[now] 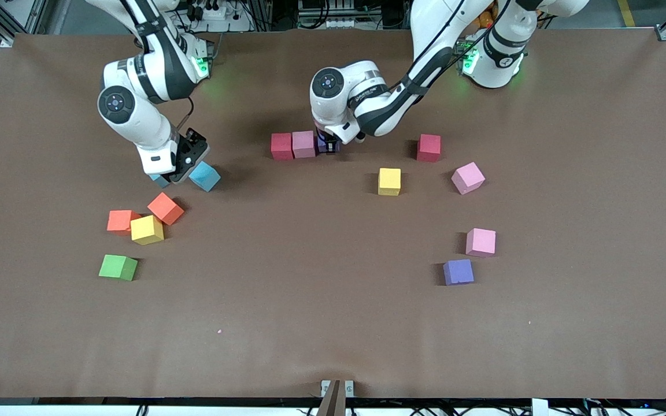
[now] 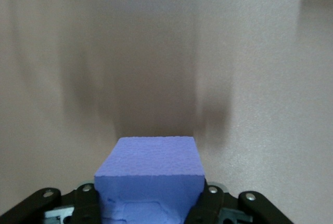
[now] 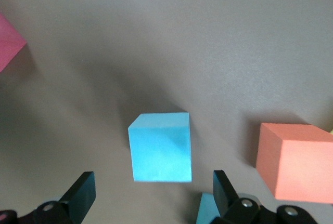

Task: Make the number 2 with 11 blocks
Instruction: 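Lower purple beside pink with the left gripper while the right gripper reaches cyan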

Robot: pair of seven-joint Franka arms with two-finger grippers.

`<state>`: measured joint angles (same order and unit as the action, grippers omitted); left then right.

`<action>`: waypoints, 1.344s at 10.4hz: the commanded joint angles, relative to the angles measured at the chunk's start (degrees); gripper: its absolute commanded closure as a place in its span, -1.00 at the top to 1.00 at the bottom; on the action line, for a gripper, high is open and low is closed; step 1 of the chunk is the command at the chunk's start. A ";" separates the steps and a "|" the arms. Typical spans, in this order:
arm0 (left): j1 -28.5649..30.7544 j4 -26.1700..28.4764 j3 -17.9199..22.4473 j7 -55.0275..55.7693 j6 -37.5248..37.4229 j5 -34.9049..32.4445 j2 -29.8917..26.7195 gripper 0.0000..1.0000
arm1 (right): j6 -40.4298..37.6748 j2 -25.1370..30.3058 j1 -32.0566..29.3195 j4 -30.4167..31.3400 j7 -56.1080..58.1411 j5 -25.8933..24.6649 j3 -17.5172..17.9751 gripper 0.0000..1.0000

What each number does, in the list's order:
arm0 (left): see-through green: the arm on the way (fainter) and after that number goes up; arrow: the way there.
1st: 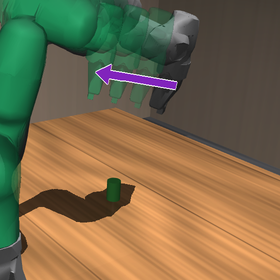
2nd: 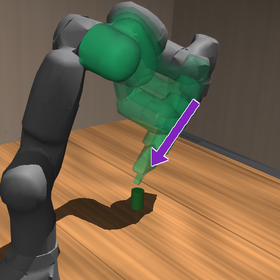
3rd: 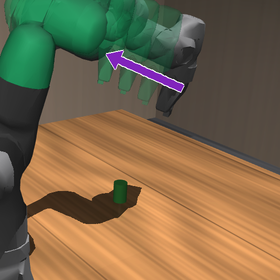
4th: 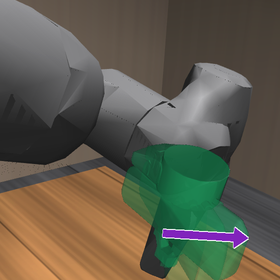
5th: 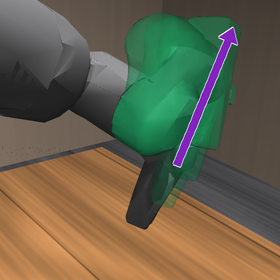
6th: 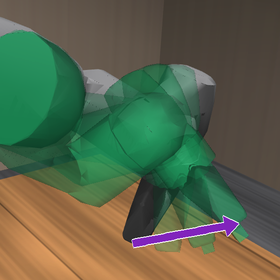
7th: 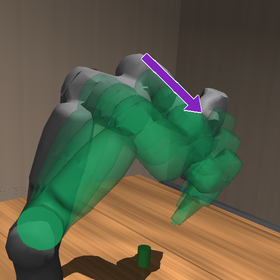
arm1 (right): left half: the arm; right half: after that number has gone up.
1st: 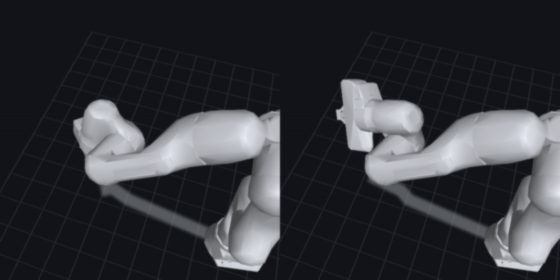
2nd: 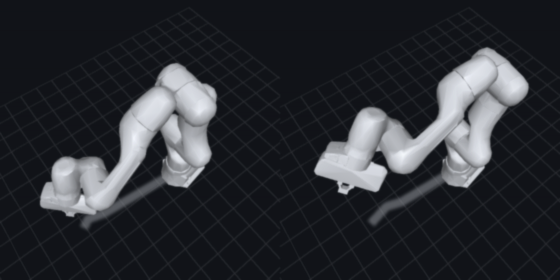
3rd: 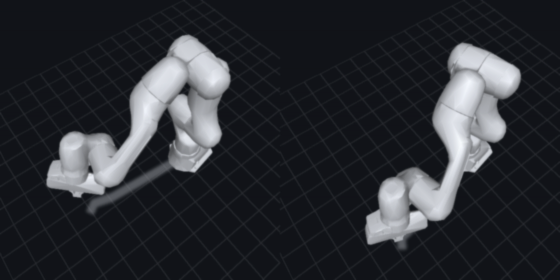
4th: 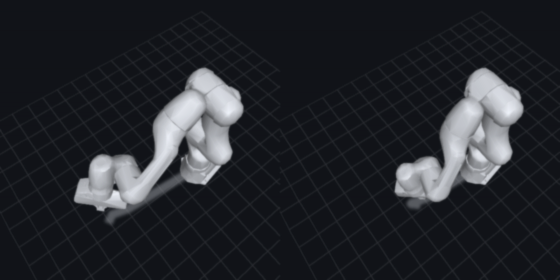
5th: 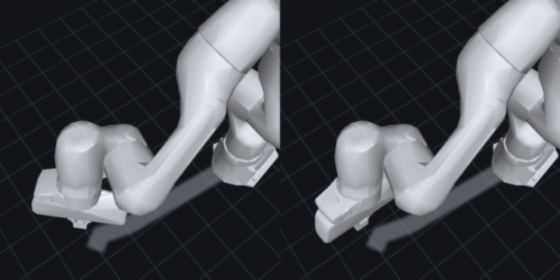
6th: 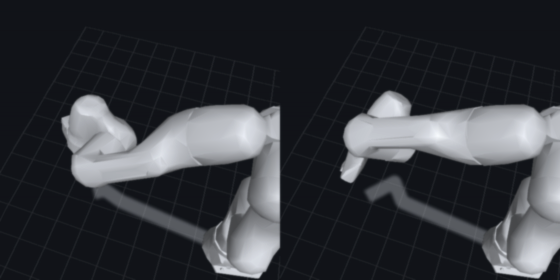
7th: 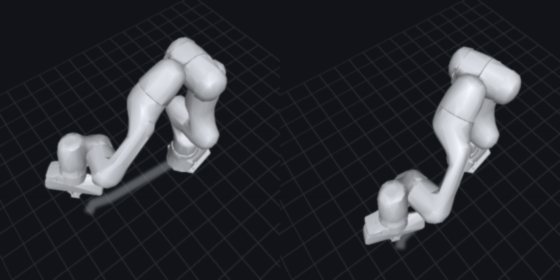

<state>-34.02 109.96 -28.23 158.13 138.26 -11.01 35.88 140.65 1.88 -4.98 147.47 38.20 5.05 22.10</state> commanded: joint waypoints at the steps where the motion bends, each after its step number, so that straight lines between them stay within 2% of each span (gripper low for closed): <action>1: -1.22 -0.36 0.45 8.42 0.96 -0.59 0.06 -0.45 | 5.85 -2.40 1.72 2.91 -1.64 0.31 0.14 1.00; 6: -1.22 -0.62 0.63 8.42 1.40 -1.03 0.50 -0.43 | 9.99 -5.93 1.29 3.44 -1.55 -4.16 0.05 1.00; 10: -1.48 -1.76 0.72 8.25 1.40 -1.12 1.65 -0.42 | 13.15 -9.09 0.85 3.35 -1.64 -4.35 -0.13 1.00; 12: -3.41 -2.20 2.82 8.33 1.40 -1.12 1.73 -0.42 | 13.15 -9.09 0.67 3.35 -1.64 -4.35 -0.13 1.00; 14: -4.04 -2.64 3.27 8.25 1.49 -1.12 2.17 -0.41 | 13.15 -9.18 0.50 3.27 -1.64 -4.53 -0.13 1.00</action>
<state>-36.47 108.30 -25.82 158.14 139.38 -11.01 37.41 153.20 -6.43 -3.84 150.64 37.41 1.83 21.75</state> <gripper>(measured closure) 0.419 0.000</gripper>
